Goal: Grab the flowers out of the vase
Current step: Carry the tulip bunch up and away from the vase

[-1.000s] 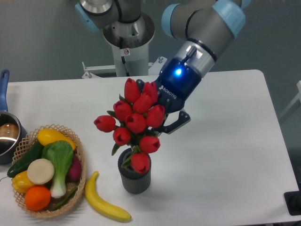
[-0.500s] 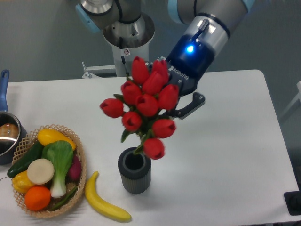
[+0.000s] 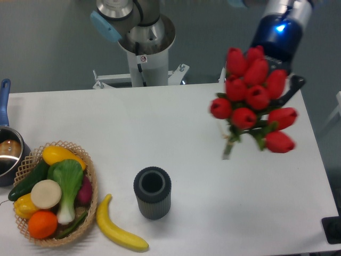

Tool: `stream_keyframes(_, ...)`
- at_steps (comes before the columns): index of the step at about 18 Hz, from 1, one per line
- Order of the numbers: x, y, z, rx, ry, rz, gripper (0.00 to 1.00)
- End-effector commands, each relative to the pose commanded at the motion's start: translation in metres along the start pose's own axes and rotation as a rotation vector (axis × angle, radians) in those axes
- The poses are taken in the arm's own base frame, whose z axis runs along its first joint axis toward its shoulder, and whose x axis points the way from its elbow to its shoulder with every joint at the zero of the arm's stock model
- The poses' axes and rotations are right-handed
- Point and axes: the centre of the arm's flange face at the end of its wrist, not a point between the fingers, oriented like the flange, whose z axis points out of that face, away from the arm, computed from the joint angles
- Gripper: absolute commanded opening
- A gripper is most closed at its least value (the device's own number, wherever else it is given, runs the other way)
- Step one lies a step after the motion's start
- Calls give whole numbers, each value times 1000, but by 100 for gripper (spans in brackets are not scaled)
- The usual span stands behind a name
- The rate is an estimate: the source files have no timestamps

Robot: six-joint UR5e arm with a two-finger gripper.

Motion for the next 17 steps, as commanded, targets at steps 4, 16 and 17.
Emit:
stream_keyframes(4,-12,17,-3,-10,-11,-5,49)
stream_keyframes(16,-29,64,1,-34,-9,-51,49)
stream_keyframes(17,-29,65,-1,-33,-12,-51,49)
